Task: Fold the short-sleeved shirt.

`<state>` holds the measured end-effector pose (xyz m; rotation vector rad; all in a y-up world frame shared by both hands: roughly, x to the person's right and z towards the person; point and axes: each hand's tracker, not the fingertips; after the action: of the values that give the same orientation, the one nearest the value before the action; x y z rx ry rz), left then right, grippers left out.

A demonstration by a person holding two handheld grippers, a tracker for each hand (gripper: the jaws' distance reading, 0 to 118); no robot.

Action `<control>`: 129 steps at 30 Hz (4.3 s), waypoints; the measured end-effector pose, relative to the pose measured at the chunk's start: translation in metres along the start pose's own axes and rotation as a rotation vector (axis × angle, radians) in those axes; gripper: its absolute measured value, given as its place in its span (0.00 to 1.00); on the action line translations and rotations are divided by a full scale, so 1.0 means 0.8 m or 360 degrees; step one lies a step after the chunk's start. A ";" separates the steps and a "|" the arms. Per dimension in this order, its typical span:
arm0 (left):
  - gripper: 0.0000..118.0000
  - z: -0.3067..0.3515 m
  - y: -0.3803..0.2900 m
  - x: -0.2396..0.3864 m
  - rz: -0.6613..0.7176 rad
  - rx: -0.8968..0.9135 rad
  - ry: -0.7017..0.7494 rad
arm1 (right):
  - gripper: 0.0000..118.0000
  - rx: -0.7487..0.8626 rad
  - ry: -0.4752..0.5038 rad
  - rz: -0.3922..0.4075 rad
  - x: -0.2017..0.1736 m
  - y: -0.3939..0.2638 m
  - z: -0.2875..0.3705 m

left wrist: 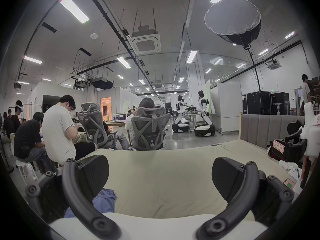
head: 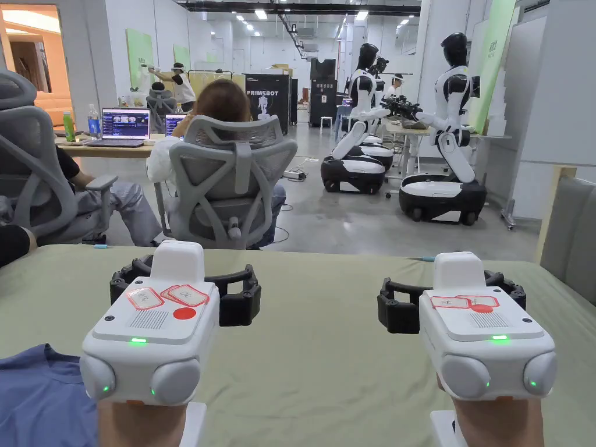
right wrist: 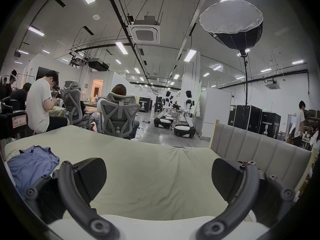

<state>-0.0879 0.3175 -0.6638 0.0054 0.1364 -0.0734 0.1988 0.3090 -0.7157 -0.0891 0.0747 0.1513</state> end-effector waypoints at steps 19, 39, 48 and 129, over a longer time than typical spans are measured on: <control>1.00 -0.001 -0.003 0.000 0.0003 -0.0013 -0.0014 | 1.00 -0.0003 0.0001 0.0006 -0.001 -0.005 -0.001; 0.97 -0.008 -0.011 0.008 -0.0016 -0.0037 -0.0028 | 0.97 -0.0034 0.0010 -0.0014 0.001 -0.016 -0.004; 0.00 -0.007 -0.022 -0.004 0.0018 -0.0081 -0.0039 | 0.00 -0.0060 -0.0011 -0.0022 0.004 -0.012 -0.003; 0.74 -0.145 -0.151 0.241 0.0347 -0.0876 -0.0835 | 0.00 -0.0440 -0.0035 -0.0040 0.124 -0.130 -0.003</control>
<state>0.0777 0.1847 -0.8053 -0.5446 -0.3721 0.1828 0.3126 0.2209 -0.7175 -0.3641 0.0306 0.1368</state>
